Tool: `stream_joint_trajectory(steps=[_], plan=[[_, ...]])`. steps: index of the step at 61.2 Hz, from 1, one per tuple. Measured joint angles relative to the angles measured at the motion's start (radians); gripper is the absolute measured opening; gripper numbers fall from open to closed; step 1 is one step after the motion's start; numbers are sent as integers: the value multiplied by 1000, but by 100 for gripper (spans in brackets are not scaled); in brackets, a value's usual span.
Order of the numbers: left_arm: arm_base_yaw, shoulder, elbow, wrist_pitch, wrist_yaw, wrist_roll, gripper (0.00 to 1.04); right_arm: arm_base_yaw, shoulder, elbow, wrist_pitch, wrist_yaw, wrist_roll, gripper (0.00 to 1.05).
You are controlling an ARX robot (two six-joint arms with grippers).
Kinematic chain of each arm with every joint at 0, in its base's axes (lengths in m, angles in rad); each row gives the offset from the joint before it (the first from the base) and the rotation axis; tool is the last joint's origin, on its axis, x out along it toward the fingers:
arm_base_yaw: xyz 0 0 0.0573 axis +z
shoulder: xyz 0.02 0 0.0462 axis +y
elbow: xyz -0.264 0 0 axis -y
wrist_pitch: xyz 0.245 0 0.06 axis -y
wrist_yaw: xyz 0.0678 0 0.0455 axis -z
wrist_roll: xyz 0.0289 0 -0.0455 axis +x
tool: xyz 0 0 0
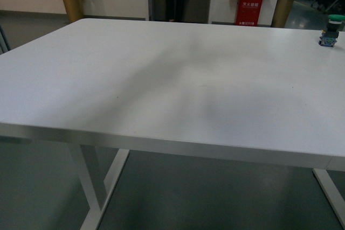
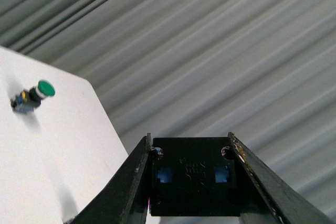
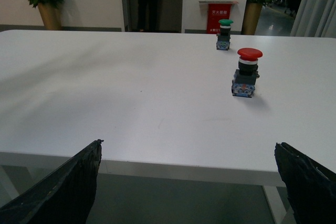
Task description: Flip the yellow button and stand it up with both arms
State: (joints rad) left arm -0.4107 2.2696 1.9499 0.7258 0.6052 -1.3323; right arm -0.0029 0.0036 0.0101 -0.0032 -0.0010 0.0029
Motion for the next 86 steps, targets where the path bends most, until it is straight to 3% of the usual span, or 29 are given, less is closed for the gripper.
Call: stream_joint_trajectory(steps=[12,23,25,29,37,46,53,61,67,86], plan=[[-12,17,-43,183,-7,-211,37,0,0,0,0,0,0,98],[-32,39,-56,225,-23,-288,37,0,0,0,0,0,0,98],[-35,44,-65,223,-23,-295,37,4,34,26,-64,3,14,98],[-37,55,-82,232,-26,-305,37,8,195,113,-141,-28,58,98],[-45,58,-103,239,-27,-312,37,-49,555,351,8,-174,145,98],[-50,58,-112,250,-34,-317,37,-163,888,685,135,-336,368,98],[-50,58,-112,247,-42,-317,37,-221,1114,912,212,-457,689,98],[-56,58,-103,233,-53,-319,37,-191,1283,975,320,-452,1088,98],[-64,58,-96,217,-55,-317,37,-128,1374,933,423,-429,1251,98],[-74,58,-89,203,-53,-304,37,10,1468,877,688,-306,1417,98]])
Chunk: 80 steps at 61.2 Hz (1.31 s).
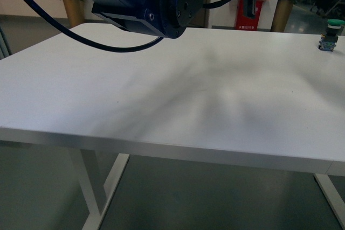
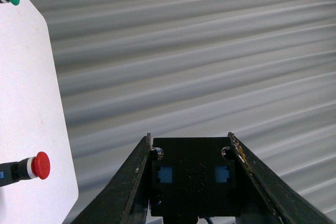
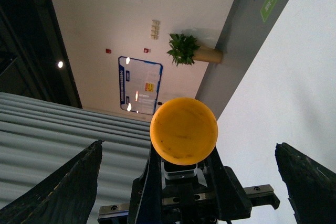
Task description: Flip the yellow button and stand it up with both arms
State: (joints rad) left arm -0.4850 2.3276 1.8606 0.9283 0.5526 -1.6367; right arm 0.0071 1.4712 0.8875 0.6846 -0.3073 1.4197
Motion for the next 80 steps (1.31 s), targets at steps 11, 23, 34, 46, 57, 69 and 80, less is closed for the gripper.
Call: stream_joint_trajectory(steps=[11,23,34,46,57,69,80], plan=[[0,0,0,-1,0,5,37,38,35,16,20,32,0,98],[-3,0,0,-3,0,8,37,58,91,73,45,86,-31,98],[-8,0,0,-6,4,12,37,63,133,129,40,115,-56,98],[-8,0,0,-19,2,16,37,69,140,140,40,103,-62,73],[-8,0,1,-14,-1,16,37,67,140,137,37,100,-66,41],[-8,-1,2,-23,-2,23,37,63,140,137,33,98,-75,36],[1,-39,-43,-56,2,67,44,59,141,129,33,96,-80,35]])
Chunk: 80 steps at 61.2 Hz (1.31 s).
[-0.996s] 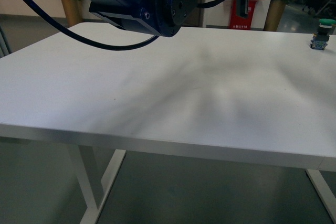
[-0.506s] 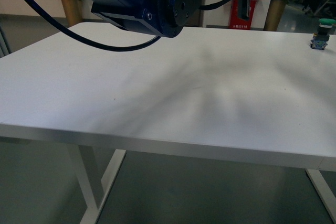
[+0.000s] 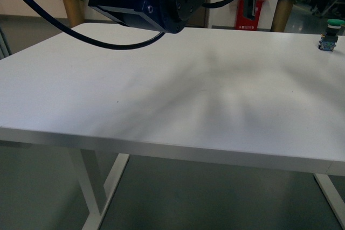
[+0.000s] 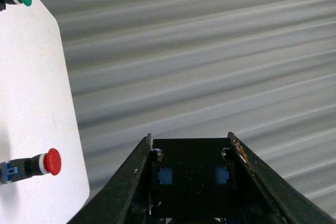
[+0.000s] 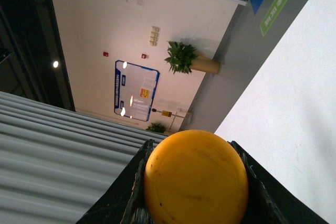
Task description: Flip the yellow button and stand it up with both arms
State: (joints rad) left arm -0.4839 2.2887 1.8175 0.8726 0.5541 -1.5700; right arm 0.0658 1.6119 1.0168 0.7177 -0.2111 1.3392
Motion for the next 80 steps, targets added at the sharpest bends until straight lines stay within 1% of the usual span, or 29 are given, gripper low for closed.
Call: stream_joint_trajectory(steps=[1,7,9,13,14,17,18,22,23,25,27,31,32,34,40,42,46,50,53,55,57,61,65,67,68,70,73,78,80], plan=[[1,-5,-5,-3,6,8,46,0,0,-1,0,-2,-7,35],[27,-76,-99,-71,14,119,67,-3,0,-1,0,8,-32,35],[37,-102,-127,-101,14,159,72,-5,0,-1,-2,8,-39,35],[70,-198,-214,-238,-5,304,87,-8,0,-1,-5,9,-51,35],[74,-212,-226,-261,-8,341,88,-8,0,-2,-5,9,-54,35],[96,-303,-286,-425,-76,500,99,-11,0,-5,-5,9,-59,35],[100,-319,-296,-456,-95,552,100,-11,0,-6,-5,9,-61,35],[137,-444,-373,-669,-264,839,98,-11,0,-8,-3,9,-64,35],[142,-459,-383,-689,-286,876,98,-11,0,-8,-3,9,-64,35],[160,-516,-428,-748,-369,1020,99,-11,0,-10,-2,10,-66,35],[174,-557,-465,-767,-431,1109,99,-10,0,-13,1,10,-68,35],[202,-648,-552,-767,-552,1365,99,-10,0,-17,8,10,-71,35],[206,-661,-562,-769,-567,1380,99,-9,0,-18,11,10,-72,35],[217,-712,-597,-770,-623,1514,99,-8,0,-20,13,12,-71,35],[226,-850,-654,-766,-722,1746,99,-3,0,-22,19,23,-71,35],[225,-896,-673,-766,-736,1798,99,-1,0,-23,23,23,-71,35],[228,-989,-719,-776,-728,1864,99,3,0,-27,29,24,-71,35],[241,-1076,-791,-740,-787,1919,98,5,0,-35,36,24,-71,35],[263,-1130,-875,-649,-751,1862,90,5,0,-40,40,24,-71,35],[291,-1174,-960,-570,-711,1793,83,6,0,-42,41,24,-71,35],[317,-1205,-1027,-523,-685,1750,78,6,0,-45,41,24,-71,35],[363,-1262,-1174,-459,-671,1663,65,6,0,-49,40,23,-72,35],[384,-1298,-1270,-429,-665,1622,55,5,0,-51,39,24,-76,35],[393,-1318,-1318,-413,-658,1607,47,5,-2,-51,39,23,-77,35],[394,-1323,-1329,-409,-656,1601,46,6,-2,-51,38,23,-79,35],[397,-1345,-1367,-394,-646,1593,38,8,-5,-51,36,19,-80,35],[401,-1367,-1400,-382,-637,1589,31,11,-9,-51,35,15,-82,35],[409,-1418,-1464,-357,-619,1583,15,11,-24,-53,28,17,-90,35],[431,-1434,-1483,-353,-591,1582,10,11,-29,-53,26,19,-93,35]])
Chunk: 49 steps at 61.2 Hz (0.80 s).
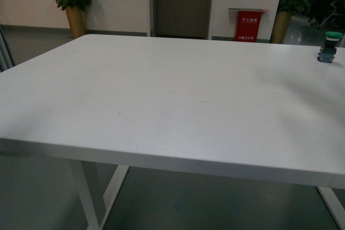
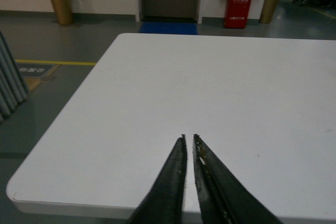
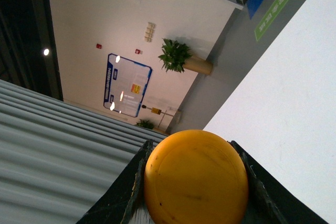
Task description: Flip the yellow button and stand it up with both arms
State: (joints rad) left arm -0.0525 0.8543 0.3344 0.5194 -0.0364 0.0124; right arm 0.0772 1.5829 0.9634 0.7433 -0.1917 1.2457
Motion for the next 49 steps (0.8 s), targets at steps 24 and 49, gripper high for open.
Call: stream_joint_trajectory(steps=[24,49], plan=[[50,-204,-200,-6,36,-12,4,7,-55,-5,-53,2,-44,35],[50,-418,-288,-133,36,-14,4,-8,-70,-5,-77,-5,-58,35]])
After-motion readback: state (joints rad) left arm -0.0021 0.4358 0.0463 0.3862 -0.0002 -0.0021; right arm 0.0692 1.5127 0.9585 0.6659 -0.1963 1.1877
